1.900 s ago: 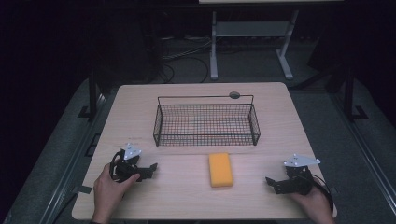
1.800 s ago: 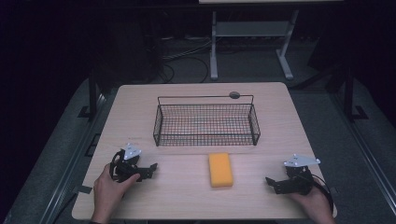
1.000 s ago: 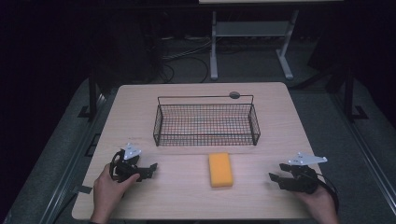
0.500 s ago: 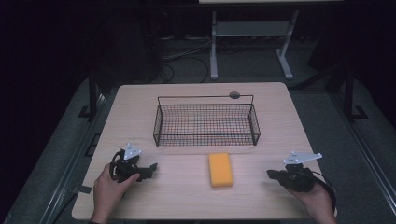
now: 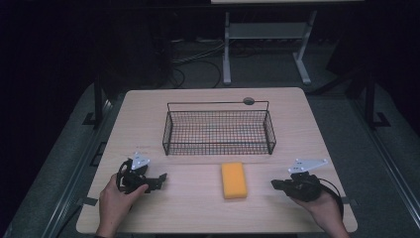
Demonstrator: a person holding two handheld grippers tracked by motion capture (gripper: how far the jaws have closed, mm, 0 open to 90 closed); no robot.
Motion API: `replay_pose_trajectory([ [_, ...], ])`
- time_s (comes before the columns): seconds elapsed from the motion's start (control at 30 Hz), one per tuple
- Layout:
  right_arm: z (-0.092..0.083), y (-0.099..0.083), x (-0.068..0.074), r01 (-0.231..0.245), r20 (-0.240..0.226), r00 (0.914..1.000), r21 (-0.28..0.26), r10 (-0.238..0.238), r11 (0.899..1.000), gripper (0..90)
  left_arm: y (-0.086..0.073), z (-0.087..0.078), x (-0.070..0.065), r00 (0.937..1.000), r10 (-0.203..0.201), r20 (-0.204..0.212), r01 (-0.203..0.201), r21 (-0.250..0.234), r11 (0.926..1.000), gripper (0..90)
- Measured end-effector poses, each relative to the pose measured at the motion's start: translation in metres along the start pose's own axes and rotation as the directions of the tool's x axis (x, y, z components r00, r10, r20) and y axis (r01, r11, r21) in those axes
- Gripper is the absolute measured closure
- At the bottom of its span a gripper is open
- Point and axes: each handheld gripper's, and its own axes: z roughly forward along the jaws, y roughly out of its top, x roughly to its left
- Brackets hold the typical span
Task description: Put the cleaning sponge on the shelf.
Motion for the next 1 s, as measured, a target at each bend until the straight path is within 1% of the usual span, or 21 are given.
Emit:
replay_pose_trajectory([
  [0.07,0.001,0.002,0.002,0.003,-0.014,0.9999,-0.003,-0.003,1.000,89.9,0.000,0.000,0.000,1.0000,0.000,0.000,0.000,0.000,1.0000,12.6],
  [0.1,0.003,0.004,0.004,0.009,-0.030,0.9995,-0.003,-0.009,1.000,89.9,0.000,0.000,0.000,1.0000,0.001,0.000,-0.001,0.000,1.0000,12.6],
  [0.13,0.003,0.004,0.004,0.009,-0.030,0.9995,-0.003,-0.009,1.000,89.9,0.000,0.000,0.000,1.0000,0.001,0.000,-0.001,0.000,1.0000,12.6],
  [0.2,0.008,0.008,0.009,0.022,-0.052,0.9984,-0.003,-0.022,1.000,89.9,0.000,0.000,0.000,1.0000,0.000,0.000,0.000,0.000,1.0000,12.6],
  [0.27,0.009,0.009,0.011,0.024,-0.061,0.9979,-0.005,-0.024,1.000,89.9,0.000,0.000,0.000,1.0000,0.000,0.000,0.000,0.000,1.0000,12.6],
  [0.53,0.022,0.017,0.023,0.044,-0.121,0.9917,-0.001,-0.044,0.999,89.9,0.000,0.000,0.000,1.0000,0.000,0.000,0.000,0.000,1.0000,12.6],
  [1.0,0.039,0.025,0.040,0.088,-0.185,0.9794,0.023,-0.082,0.996,89.9,0.000,0.000,0.000,1.0000,0.000,0.000,0.000,0.000,1.0000,12.6],
])
